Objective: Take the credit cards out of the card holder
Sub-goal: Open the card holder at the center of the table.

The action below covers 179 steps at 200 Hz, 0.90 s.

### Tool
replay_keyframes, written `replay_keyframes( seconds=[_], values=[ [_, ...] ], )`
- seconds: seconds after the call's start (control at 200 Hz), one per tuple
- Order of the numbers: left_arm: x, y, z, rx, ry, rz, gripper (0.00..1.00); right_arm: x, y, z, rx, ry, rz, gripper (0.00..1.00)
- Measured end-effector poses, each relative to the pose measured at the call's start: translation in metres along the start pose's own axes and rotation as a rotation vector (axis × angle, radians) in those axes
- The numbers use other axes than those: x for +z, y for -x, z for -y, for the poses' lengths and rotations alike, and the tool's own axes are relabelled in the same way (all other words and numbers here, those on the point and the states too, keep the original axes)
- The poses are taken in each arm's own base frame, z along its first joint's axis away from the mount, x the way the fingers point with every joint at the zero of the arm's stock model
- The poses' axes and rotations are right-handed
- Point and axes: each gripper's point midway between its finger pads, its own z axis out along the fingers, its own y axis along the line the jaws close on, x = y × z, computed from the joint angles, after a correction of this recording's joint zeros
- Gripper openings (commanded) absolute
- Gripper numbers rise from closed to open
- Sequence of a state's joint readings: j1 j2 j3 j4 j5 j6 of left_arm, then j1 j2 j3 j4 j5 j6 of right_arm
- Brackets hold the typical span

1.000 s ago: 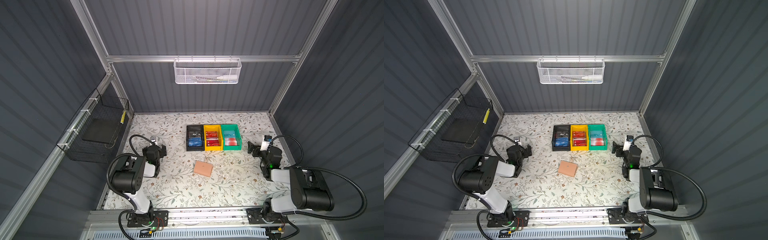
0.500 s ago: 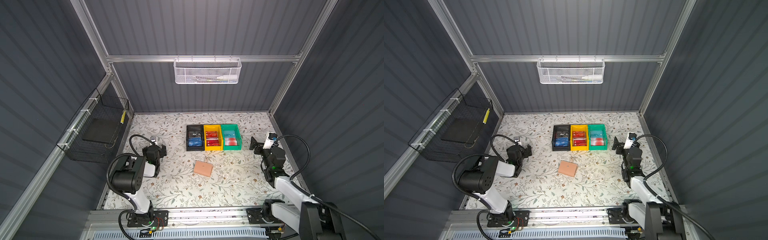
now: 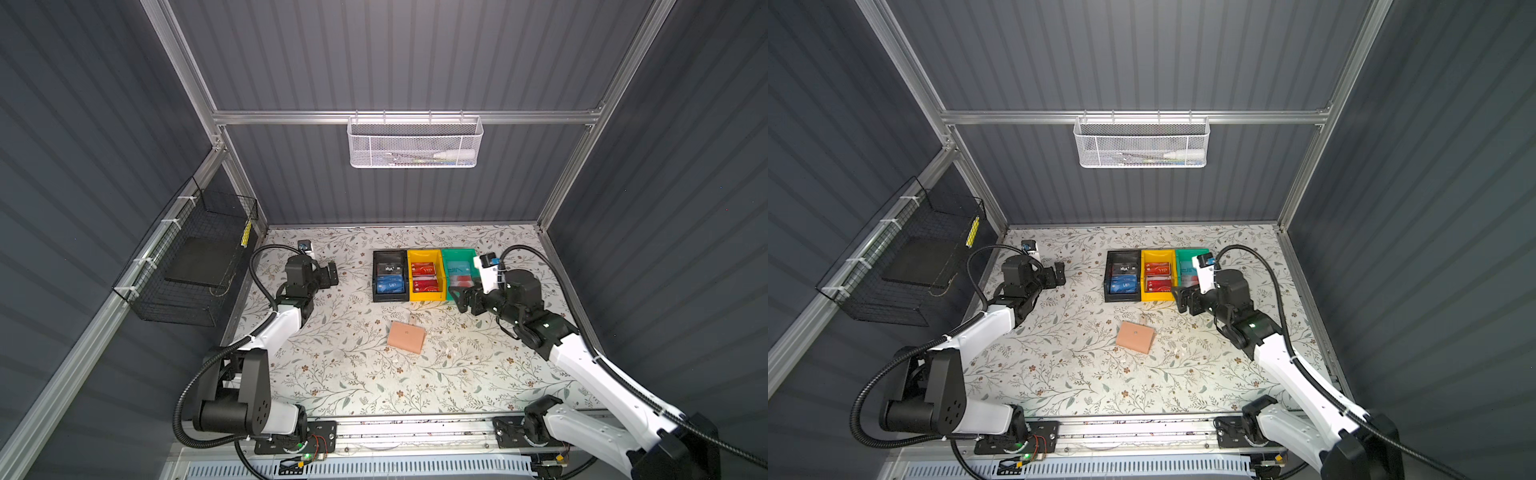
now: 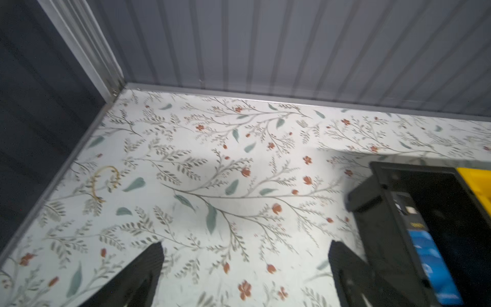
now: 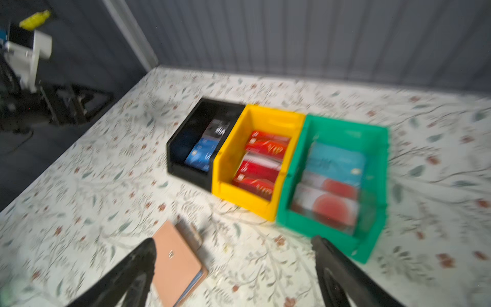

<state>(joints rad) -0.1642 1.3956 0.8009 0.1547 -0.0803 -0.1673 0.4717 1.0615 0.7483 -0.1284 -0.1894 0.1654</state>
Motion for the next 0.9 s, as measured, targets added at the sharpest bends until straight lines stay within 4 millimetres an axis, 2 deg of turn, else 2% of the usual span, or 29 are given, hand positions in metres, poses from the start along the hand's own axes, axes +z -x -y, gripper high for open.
replay_keyframes(
  seconds=[0.165,0.225,0.355,0.52,0.71,0.895],
  values=[
    [-0.024,-0.040,0.059,-0.032,-0.158,-0.132,1.00,0.029,-0.055,-0.028,0.025,0.117,-0.220,0.85],
    [-0.033,-0.057,0.069,-0.067,-0.202,-0.180,0.99,0.037,-0.073,-0.036,0.033,0.150,-0.287,0.85],
    [-0.046,-0.098,0.068,-0.169,-0.222,-0.293,0.96,0.046,-0.102,-0.054,0.042,0.215,-0.402,0.84],
    [-0.064,-0.138,0.070,-0.283,-0.258,-0.401,0.91,0.054,-0.113,-0.069,0.055,0.274,-0.472,0.84],
    [-0.077,-0.159,0.076,-0.357,-0.298,-0.472,0.91,0.061,-0.121,-0.076,0.083,0.312,-0.518,0.84],
    [-0.087,-0.160,0.076,-0.375,-0.305,-0.478,0.91,0.071,-0.130,-0.078,0.105,0.330,-0.568,0.83]
  ],
)
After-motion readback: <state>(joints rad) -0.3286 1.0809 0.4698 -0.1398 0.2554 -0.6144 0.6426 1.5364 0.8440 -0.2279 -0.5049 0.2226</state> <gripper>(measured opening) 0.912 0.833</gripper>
